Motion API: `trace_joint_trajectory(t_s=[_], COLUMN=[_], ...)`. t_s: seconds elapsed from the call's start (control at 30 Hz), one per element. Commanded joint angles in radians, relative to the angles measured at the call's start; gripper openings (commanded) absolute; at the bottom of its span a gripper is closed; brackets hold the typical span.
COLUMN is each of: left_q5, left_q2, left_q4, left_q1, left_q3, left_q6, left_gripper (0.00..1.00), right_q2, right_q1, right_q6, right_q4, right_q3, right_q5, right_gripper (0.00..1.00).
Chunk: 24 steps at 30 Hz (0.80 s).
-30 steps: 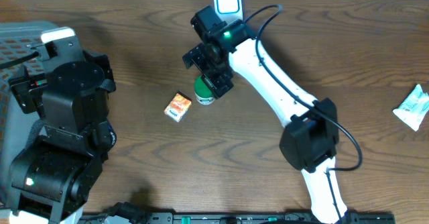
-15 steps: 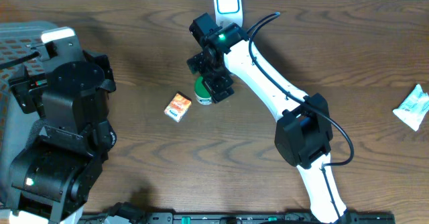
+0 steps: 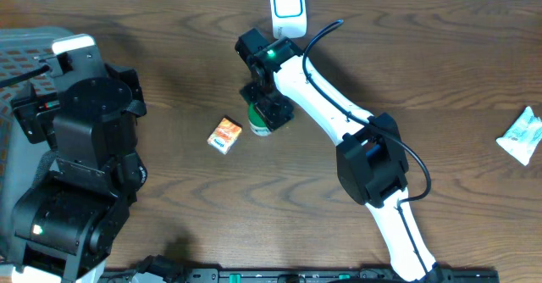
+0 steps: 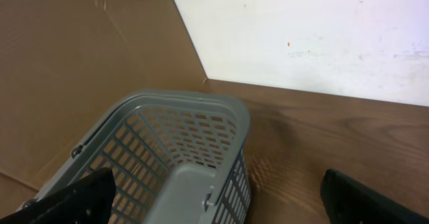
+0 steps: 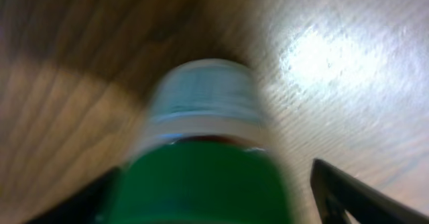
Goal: Scan the item barcode
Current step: 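Close the right gripper around the jar's green cap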
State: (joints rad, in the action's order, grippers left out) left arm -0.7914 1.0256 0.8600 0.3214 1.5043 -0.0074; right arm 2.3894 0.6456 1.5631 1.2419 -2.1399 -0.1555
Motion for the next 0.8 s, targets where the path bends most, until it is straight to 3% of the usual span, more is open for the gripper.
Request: trace_joint_trajectory(t_s=[0.0,0.17,0.3,0.33,0.37,0.47,0.57,0.63,0.77], left_q5=[-0.003,-0.003,-0.003,-0.003,-0.003,-0.003,-0.003,-0.003,-0.003], left_q2=[-0.001,-0.001,-0.001,-0.001,-0.001,0.000,-0.001,-0.001,-0.001], left_q4=[0.000,0.000,0.000,0.000,0.000,0.000,0.000,0.000,0.000], left_q1=[-0.004,-0.004,-0.004,-0.004,-0.004,-0.004,-0.004,-0.004,-0.004], left_q3=[0.005,0.005,0.005,0.005,0.005,0.005,0.005,0.005,0.005], left_q6=[-0.013,-0.013,-0.013,-0.013,-0.013,-0.013,-0.013,-0.013,-0.013], left_gripper=[0.98,0.98,0.98,0.98,0.98,0.98,0.98,0.98,0.98], right_q2=[0.006,0.006,0.006,0.006,0.006,0.004,0.000,-0.011,-0.048], right_q1=[0.008,-0.010,-0.040,-0.050,-0.057,-0.084,-0.117,-0.136,-0.156], right_q6=[-0.147,-0.470,-0.824,-0.948,-1.042,-1.258,-1.291,-1.275,-1.216], right_q4=[0.027,0.045,0.074,0.074,0.077,0.122,0.187,0.227,0.290], right_q3=[-0.001,-0.001,-0.001,-0.001,-0.001,-0.002,-0.019,-0.037,-0.084], right_q5=[0.031,0.002,-0.014,-0.015,-0.015,0.001,0.009,0.004,-0.005], right_gripper=[0.65,0.57,0.64,0.75,0.77,0.79,0.88,0.99,0.99])
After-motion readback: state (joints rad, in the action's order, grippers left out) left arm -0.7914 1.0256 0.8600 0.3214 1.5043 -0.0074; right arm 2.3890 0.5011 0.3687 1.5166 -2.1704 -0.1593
